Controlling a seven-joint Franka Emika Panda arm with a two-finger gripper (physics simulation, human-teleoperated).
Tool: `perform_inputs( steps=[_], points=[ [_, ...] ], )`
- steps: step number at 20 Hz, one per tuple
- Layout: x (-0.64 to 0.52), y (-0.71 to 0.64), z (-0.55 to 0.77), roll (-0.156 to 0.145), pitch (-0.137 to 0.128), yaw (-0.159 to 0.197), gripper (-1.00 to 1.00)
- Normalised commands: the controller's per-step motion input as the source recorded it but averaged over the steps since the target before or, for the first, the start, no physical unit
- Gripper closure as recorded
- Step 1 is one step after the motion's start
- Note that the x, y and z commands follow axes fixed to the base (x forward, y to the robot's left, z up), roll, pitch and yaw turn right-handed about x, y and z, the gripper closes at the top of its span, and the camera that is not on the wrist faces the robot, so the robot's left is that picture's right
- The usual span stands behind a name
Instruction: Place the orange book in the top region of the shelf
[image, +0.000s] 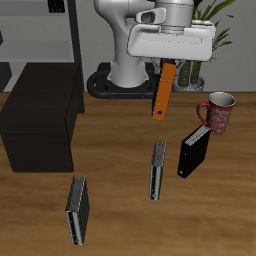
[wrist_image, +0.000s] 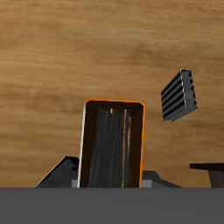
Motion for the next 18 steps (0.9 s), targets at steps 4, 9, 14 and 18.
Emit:
perform_inputs(
  steps=[4, 9, 14, 18],
  points=[
    [-0.52, -0.37, 0.17, -0.034, -0.029, -0.035, 1.0],
    [-0.43, -0.24, -0.06, -0.048, -0.032, 0.032, 1.0],
    [-0.44, -0.17, -0.11, -0.011, 0.004, -0.007, 1.0],
    [-0.42, -0.16, -0.1, 0.005, -0.025, 0.006, 1.0]
  ],
)
